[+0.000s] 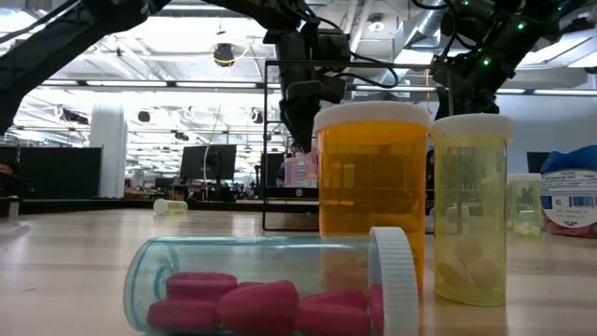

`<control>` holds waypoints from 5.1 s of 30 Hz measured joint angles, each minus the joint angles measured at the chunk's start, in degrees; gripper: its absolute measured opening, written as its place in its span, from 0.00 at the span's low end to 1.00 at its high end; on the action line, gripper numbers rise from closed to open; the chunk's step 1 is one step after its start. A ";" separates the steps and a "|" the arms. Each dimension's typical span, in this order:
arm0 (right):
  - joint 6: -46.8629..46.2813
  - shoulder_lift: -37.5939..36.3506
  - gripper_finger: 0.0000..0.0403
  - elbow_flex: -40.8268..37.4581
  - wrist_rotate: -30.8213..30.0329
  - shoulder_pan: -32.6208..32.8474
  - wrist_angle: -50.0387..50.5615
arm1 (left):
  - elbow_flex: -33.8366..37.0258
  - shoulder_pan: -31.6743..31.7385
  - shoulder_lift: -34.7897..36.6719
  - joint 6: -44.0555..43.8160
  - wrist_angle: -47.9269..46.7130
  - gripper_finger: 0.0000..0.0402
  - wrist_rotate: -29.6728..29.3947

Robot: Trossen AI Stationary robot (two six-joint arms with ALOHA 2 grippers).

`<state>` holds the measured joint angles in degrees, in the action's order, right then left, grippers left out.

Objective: Pick and place medicine bottles onto shelf by color
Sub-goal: Put the orange pill bottle on the shelf, then put the yellow pill bottle on the shelf

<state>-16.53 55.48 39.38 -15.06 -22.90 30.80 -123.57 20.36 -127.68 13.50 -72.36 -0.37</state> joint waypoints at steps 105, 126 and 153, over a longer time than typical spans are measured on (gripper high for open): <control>-8.66 0.07 0.54 -0.02 0.67 -0.55 -6.59 | 73.88 -11.22 79.27 -31.73 44.16 0.37 -11.12; -28.62 1.73 0.54 10.55 13.56 14.43 -3.57 | 84.41 -11.91 89.21 -26.22 55.67 0.37 -10.94; -22.03 17.29 0.54 30.72 12.29 16.11 36.67 | 84.38 -11.87 89.18 -27.97 56.26 0.37 -13.95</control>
<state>-38.56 72.78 70.10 -2.77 -6.79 67.47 -39.19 8.49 -38.50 -14.47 -16.10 -14.33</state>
